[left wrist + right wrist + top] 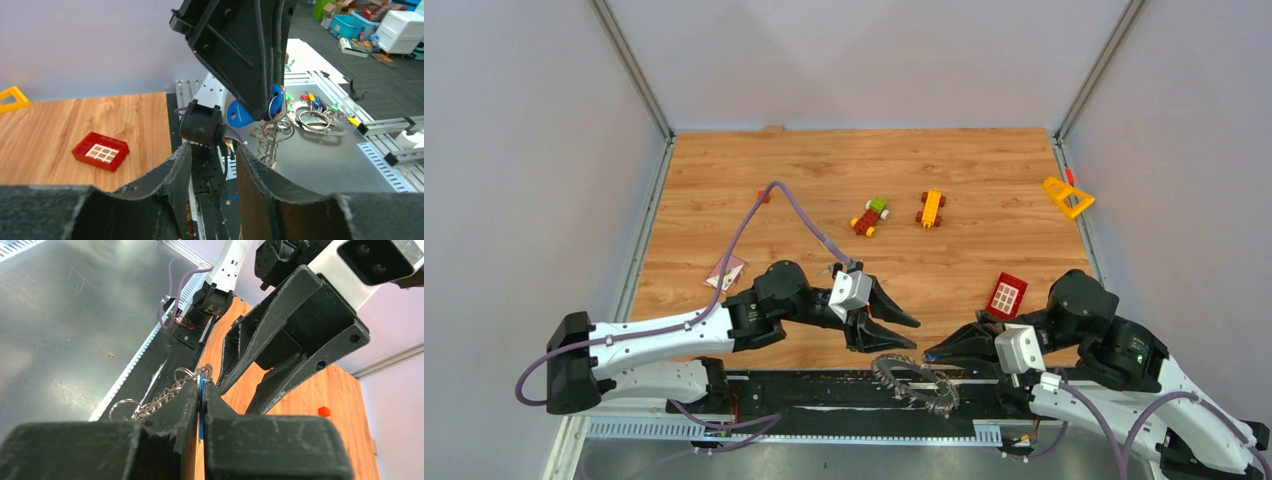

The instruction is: Remove the keys from the keyring

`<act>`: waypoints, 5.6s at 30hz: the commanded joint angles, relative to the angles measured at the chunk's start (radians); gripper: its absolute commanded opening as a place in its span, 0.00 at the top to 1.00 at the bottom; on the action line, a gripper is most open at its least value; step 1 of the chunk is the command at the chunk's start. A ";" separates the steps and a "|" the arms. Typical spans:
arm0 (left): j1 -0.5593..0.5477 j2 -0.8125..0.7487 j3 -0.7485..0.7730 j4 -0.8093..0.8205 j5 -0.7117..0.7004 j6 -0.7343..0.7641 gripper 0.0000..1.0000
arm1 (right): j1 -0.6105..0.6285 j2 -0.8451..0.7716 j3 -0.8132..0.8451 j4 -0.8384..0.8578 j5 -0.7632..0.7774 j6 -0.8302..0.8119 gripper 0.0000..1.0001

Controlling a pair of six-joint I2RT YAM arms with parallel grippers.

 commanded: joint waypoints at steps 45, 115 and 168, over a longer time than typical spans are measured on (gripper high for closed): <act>-0.059 0.137 0.110 -0.104 0.186 0.000 1.00 | -0.002 -0.015 0.042 0.028 0.190 -0.112 1.00; -0.058 -0.089 0.031 -0.204 -0.321 0.100 0.54 | -0.003 0.031 0.017 0.033 0.314 0.052 1.00; -0.059 0.131 0.125 -0.148 0.121 0.088 0.78 | -0.002 -0.039 -0.002 -0.051 0.073 -0.604 1.00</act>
